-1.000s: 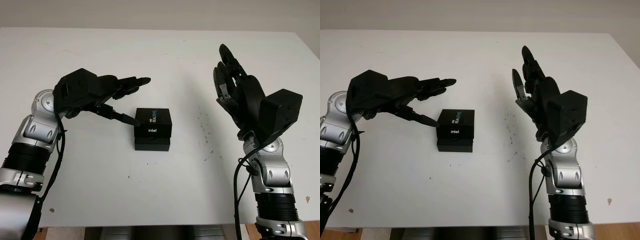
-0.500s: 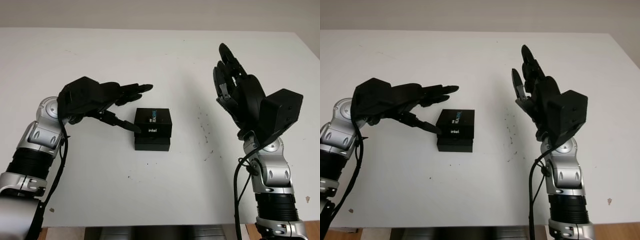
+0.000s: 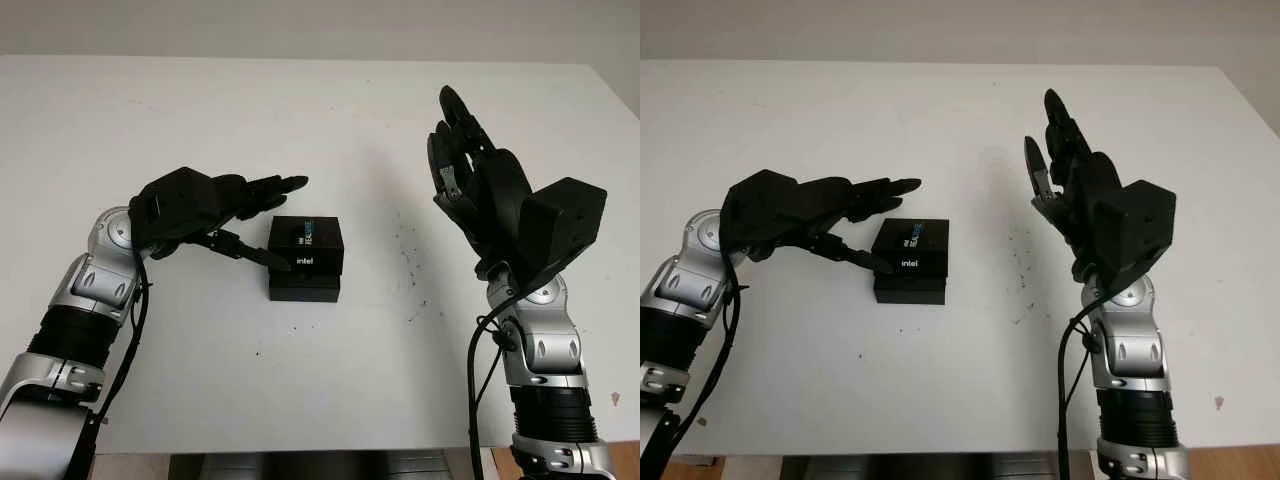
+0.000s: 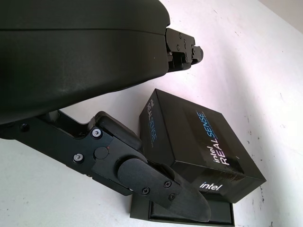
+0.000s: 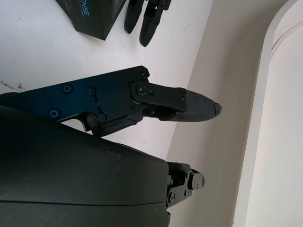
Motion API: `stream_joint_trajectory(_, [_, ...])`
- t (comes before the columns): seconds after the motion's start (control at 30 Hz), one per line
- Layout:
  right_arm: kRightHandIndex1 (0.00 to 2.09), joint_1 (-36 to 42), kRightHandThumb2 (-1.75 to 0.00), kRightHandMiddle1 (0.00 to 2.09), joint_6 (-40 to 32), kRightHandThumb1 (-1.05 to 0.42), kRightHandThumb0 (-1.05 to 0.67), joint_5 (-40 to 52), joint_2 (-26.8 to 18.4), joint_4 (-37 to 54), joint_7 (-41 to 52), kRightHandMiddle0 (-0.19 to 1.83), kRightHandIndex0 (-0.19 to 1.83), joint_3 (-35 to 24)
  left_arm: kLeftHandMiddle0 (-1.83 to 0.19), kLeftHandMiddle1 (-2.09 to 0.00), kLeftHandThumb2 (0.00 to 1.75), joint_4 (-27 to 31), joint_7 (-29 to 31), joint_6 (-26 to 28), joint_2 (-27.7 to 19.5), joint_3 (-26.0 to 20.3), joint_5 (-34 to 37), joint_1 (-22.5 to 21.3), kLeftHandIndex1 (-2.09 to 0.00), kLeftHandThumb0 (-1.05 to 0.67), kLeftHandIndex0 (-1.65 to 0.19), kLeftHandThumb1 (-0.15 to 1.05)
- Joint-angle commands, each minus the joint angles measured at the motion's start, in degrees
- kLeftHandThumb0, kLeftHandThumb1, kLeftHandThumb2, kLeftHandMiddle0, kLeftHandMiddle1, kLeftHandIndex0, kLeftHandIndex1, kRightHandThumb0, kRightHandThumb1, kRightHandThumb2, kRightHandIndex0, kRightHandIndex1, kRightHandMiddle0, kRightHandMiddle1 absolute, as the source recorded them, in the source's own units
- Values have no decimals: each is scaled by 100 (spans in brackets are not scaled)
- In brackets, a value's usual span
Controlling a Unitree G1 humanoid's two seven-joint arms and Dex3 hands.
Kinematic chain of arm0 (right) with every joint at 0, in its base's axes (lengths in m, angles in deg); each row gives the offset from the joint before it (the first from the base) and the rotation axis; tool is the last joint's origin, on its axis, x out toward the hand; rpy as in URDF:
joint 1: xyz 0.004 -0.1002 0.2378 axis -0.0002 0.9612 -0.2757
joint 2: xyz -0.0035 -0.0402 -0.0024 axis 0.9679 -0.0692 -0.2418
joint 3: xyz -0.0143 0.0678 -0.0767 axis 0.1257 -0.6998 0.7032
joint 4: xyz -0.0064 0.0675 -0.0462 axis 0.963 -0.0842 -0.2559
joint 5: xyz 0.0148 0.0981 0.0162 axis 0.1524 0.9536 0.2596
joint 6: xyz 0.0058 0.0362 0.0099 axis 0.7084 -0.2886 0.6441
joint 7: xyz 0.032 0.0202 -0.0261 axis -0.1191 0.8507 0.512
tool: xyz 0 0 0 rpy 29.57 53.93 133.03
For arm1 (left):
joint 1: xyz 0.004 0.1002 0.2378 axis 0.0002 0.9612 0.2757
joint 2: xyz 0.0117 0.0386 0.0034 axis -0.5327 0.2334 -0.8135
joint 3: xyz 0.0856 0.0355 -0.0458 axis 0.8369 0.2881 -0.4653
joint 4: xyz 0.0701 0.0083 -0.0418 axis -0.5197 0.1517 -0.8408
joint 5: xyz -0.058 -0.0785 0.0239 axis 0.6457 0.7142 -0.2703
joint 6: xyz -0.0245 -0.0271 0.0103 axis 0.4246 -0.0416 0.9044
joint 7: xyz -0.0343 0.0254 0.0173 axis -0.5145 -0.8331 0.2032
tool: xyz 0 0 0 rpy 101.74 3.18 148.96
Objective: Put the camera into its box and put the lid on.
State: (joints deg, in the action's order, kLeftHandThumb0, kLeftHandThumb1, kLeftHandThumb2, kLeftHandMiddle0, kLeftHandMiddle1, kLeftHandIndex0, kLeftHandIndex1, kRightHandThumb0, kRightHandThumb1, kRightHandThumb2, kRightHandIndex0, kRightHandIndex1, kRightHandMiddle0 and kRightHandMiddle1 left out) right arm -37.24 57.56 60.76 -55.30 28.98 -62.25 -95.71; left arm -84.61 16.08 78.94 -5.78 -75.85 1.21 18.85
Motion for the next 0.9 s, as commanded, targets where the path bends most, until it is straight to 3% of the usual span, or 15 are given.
stream_joint_trajectory(0.0, [6,36,-53,0,49,-105,-59,7,5,124,-18,8,1,6,-6,-6,6,-6,-28,-33,38,31,-2,-11,-8,-82,-4,85])
stream_joint_trajectory(0.47, [5,19,-53,0,66,-105,-61,35,-20,84,58,7,-1,0,-19,-11,5,-122,18,-63,110,-52,181,-13,-13,-79,-14,83])
stream_joint_trajectory(0.77, [6,23,-53,0,80,-105,-60,-4,-13,78,9,7,0,-18,-30,-18,5,-270,-11,-399,137,-86,242,-28,-22,-77,-23,82])
stream_joint_trajectory(0.83, [6,16,-54,0,86,-105,-59,-8,-6,71,-5,7,0,-23,-26,-31,5,-283,-13,-446,140,-85,243,-32,-38,-75,-17,82])
stream_joint_trajectory(0.87, [6,15,-54,0,99,-105,-60,-15,-15,65,0,7,0,-17,-20,-47,5,-290,-11,-464,140,-82,240,-34,-56,-73,-9,81])
